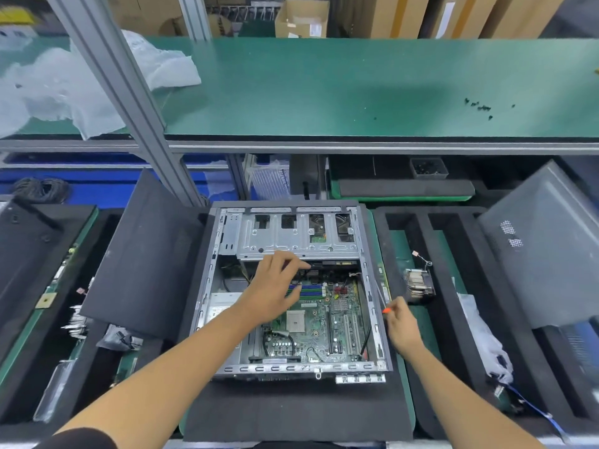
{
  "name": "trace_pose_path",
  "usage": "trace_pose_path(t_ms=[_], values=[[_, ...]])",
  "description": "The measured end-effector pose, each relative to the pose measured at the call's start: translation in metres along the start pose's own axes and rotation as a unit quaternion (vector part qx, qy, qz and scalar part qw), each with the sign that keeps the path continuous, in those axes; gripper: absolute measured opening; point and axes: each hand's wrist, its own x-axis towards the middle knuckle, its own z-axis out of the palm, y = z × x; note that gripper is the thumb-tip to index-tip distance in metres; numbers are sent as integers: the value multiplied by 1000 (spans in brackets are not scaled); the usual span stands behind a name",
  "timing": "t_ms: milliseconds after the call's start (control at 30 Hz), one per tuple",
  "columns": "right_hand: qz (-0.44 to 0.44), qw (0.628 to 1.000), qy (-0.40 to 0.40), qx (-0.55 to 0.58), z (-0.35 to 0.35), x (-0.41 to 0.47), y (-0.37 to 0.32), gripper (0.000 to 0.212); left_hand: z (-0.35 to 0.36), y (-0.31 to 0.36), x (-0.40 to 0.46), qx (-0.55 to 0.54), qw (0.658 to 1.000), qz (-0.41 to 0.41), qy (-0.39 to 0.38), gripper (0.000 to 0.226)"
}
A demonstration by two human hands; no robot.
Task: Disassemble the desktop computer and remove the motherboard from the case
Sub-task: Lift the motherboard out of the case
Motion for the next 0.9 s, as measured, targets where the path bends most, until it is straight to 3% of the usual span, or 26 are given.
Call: trace_pose_path(t_ms=[167,400,567,900], values=[[-11,999,10,-31,13,-4,2,7,1,-2,2,34,998,35,-34,31],[-25,977,-39,-206,11,-5,-8,11,5,2,1,108,960,127,-226,25],[-37,948,-55,-311,7,2,-11,13,5,4,2,112,947,98,-283,26],[-72,960,17,-269,7,15,-34,18,7,3,5,134,925,21,-356,40]])
